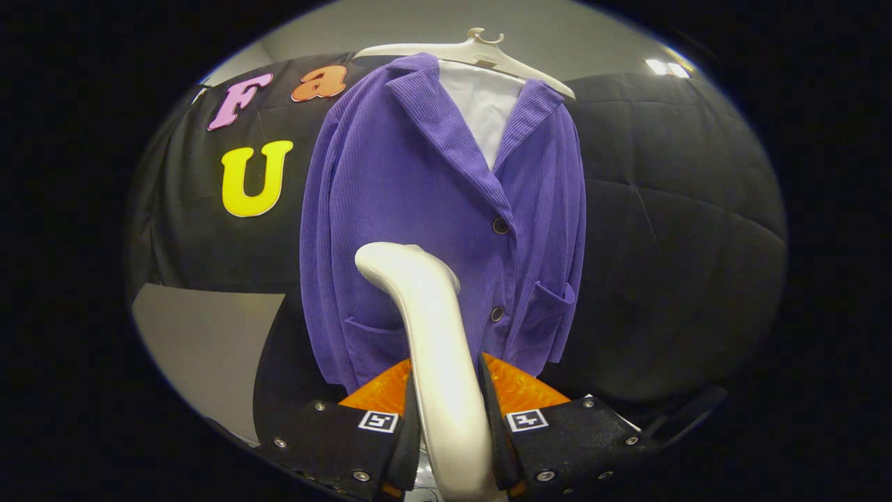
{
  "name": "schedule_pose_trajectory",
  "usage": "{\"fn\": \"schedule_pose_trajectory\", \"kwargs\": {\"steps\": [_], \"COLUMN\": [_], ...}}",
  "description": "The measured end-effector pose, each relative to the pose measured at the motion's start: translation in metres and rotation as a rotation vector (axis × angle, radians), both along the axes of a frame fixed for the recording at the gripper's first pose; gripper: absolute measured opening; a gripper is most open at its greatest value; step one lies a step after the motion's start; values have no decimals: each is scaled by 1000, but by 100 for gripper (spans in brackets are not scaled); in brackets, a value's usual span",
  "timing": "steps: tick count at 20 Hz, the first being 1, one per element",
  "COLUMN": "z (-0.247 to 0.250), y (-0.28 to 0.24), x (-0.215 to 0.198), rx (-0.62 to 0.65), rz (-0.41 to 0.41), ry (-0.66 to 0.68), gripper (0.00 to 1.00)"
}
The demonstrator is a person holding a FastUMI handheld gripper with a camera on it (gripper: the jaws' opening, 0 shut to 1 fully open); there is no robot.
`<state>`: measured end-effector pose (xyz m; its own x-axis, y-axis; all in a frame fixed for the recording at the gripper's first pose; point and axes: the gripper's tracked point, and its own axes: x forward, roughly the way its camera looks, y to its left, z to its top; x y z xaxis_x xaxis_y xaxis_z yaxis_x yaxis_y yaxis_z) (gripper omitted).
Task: Iron the clothes twice with a garment steamer, once on the left side and once on the right side.
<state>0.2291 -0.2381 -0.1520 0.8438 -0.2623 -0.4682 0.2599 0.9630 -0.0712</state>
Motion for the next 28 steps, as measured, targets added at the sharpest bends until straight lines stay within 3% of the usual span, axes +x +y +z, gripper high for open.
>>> {"fn": "schedule_pose_trajectory", "kwargs": {"steps": [17,28], "z": [-80,-107], "y": [1,-9], "x": [-26,-61], "rx": [118,73], "rz": [-9,61], "ry": [114,227], "gripper": [42,42]}}
